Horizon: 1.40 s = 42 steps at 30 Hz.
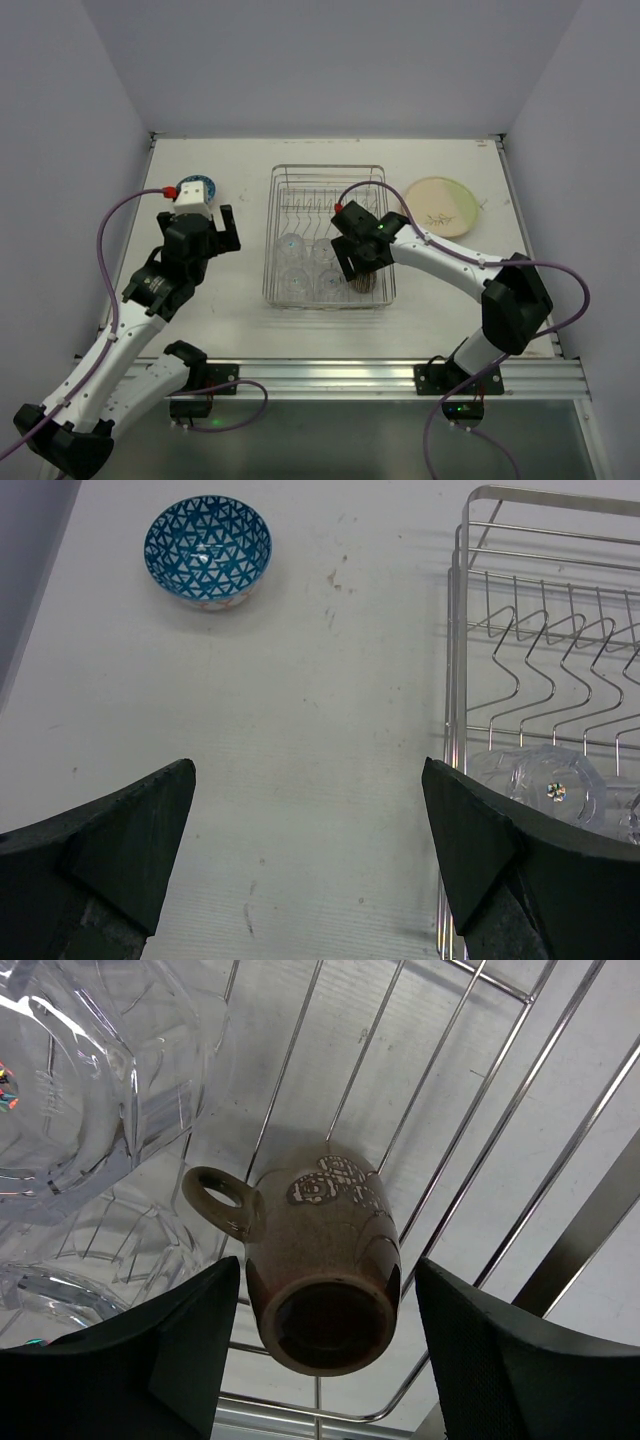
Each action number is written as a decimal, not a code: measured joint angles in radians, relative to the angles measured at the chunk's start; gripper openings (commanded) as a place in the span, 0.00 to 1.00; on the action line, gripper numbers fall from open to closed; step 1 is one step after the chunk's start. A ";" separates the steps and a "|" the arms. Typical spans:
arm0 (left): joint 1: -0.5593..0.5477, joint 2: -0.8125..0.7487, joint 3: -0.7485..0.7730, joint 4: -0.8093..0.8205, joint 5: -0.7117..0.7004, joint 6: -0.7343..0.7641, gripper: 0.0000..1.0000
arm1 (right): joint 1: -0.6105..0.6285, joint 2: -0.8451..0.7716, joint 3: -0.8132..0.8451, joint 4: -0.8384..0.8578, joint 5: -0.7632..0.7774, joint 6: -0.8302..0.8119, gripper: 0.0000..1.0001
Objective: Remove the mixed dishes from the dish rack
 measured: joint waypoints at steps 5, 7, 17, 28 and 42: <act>0.000 0.001 0.000 0.000 0.004 0.000 1.00 | 0.000 0.002 -0.008 0.001 0.000 0.000 0.58; 0.000 0.001 0.000 0.000 0.005 0.000 1.00 | 0.000 0.002 -0.009 0.002 0.001 -0.001 0.47; 0.000 0.002 0.000 0.000 0.011 0.000 1.00 | 0.000 -0.011 -0.009 -0.002 0.002 -0.004 0.21; 0.000 0.006 0.000 0.000 0.019 0.000 1.00 | -0.010 -0.188 0.034 -0.033 0.027 0.004 0.00; 0.001 0.005 0.003 0.024 0.244 -0.046 1.00 | -0.151 -0.476 0.066 0.065 -0.076 0.076 0.00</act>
